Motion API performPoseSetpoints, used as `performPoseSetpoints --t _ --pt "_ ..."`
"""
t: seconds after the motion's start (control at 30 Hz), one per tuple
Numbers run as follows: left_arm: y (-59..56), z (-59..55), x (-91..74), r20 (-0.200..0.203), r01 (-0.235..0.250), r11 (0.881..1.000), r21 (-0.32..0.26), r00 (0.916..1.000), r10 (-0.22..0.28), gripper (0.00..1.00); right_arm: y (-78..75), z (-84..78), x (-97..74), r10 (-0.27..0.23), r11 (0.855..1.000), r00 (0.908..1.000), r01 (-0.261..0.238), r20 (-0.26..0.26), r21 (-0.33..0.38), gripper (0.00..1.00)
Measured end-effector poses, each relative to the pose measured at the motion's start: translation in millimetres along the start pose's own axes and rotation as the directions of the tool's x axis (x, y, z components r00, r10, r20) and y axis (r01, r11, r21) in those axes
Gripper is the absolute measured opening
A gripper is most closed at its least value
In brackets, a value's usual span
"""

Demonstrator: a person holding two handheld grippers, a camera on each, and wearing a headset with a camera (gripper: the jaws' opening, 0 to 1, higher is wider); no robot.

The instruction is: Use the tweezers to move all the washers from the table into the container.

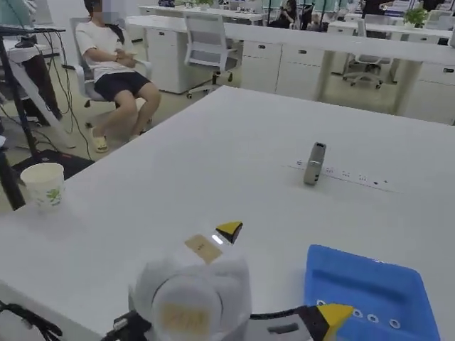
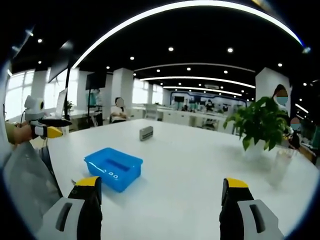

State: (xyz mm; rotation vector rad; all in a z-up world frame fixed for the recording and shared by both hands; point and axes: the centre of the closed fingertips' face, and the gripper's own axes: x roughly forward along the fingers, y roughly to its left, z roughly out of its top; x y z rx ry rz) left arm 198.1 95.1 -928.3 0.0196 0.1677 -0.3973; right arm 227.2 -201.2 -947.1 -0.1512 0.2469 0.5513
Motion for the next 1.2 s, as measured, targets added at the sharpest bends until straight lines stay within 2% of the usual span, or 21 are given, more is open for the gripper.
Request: performPoseSetpoints --t 0.07,0.17,0.3,0.37,0.47,0.5,0.57,0.73,0.93,1.07,1.2 --pt "1.3 0.4 -0.6 0.001 -0.008 1.000 0.011 1.0000 0.008 0.96 -5.4 -6.1 3.1 0.000 1.000 0.9998 0.000 -0.022 0.007 0.99" --pt "3.0 1.1 -1.3 0.005 -0.017 1.000 0.011 0.9998 0.017 0.95 -5.0 -10.5 2.5 -0.008 1.000 0.9991 0.008 -0.042 0.009 0.99" --pt "7.0 0.8 -1.7 0.005 -0.037 0.999 0.016 0.9993 0.037 0.95 -0.6 -14.4 5.5 0.037 0.996 0.9985 -0.034 -0.041 0.082 0.99" --pt "7.9 0.0 -1.4 -0.001 -0.043 0.999 0.026 0.9991 0.043 0.95 2.7 -16.6 7.8 0.051 0.996 0.9973 -0.047 -0.052 0.075 0.99" --pt "9.4 -1.4 -1.7 -0.007 -0.049 0.998 0.037 0.9988 0.049 0.95 10.7 -27.0 9.5 0.081 0.996 0.9907 -0.077 -0.109 0.045 0.99" --pt "10.7 -2.1 -2.0 -0.011 -0.055 0.998 0.040 0.9984 0.055 0.95 11.0 -27.9 10.1 0.082 0.996 0.9903 -0.079 -0.112 0.036 0.99" --pt "12.0 -2.9 -2.1 -0.014 -0.062 0.997 0.040 0.9979 0.063 0.95 9.9 -27.1 9.6 0.078 0.997 0.9911 -0.076 -0.108 0.021 0.99" --pt "13.7 -3.9 -3.0 -0.020 -0.077 0.997 0.031 0.9968 0.078 0.94 0.1 -27.7 6.8 0.052 0.998 0.9941 -0.048 -0.095 0.049 0.99" --pt "14.1 -2.3 -3.1 -0.006 -0.080 0.996 0.033 0.9968 0.080 0.93 -7.4 -19.5 2.3 0.020 0.997 0.9992 -0.017 -0.034 0.076 0.99" --pt "15.8 -1.3 -3.7 0.003 -0.083 0.996 0.006 0.9965 0.083 0.93 -10.4 -12.3 1.6 0.001 0.996 1.0000 -0.001 -0.001 0.094 0.99" --pt "17.1 -2.0 -5.6 0.008 -0.093 0.996 -0.020 0.9957 0.093 0.93 -11.2 -11.5 0.2 0.002 0.995 0.9999 -0.004 0.016 0.102 0.99"
